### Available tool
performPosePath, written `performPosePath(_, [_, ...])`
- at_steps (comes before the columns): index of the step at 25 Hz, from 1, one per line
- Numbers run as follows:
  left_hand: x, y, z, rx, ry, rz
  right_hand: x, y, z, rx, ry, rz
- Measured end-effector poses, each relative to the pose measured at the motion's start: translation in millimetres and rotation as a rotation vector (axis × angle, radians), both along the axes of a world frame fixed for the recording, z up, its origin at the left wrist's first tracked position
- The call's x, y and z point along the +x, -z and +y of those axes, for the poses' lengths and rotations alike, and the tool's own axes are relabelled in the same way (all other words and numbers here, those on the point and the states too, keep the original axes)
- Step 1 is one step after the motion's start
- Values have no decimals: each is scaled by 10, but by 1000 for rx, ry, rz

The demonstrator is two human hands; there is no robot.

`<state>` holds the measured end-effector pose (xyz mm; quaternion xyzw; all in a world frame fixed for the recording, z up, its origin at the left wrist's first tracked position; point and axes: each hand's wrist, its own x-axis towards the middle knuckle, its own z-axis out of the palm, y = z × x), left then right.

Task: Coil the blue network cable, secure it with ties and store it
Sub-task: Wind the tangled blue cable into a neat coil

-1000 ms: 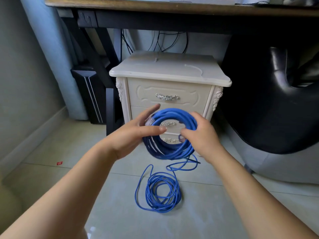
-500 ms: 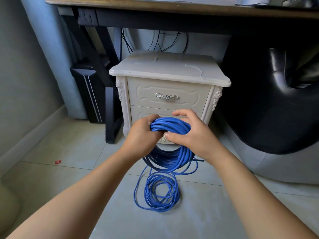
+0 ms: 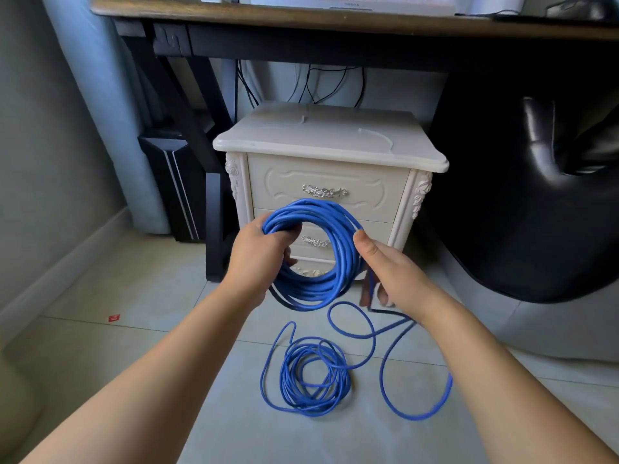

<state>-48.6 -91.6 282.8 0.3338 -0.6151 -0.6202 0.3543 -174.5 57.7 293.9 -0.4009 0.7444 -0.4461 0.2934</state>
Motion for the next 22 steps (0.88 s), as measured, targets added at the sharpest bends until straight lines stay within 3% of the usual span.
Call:
performPosePath(2, [5,0,-49,-56,-71,-20,-40,14,0,-33,25,60])
performPosePath(7, [-24,61,17,69,-120,52,140,133,-92,-32,11,13])
performPosePath(10, [-50,86,97,137,-195,117,217,237,-201,-85,95,-89])
performPosePath(13, [-77,97,128,302,-239,228,307,290,-255,-142,20,-194])
performPosePath(15, [-103,98,188,411,-200,300,363,348,-282,-160,10,-169])
performPosePath(18, [-111,90,263,514,-138,306,305,324,-295,-125,180,-52])
performPosePath(22, [-81,52,296,533,-123,313,262,248,-280,89,173,180])
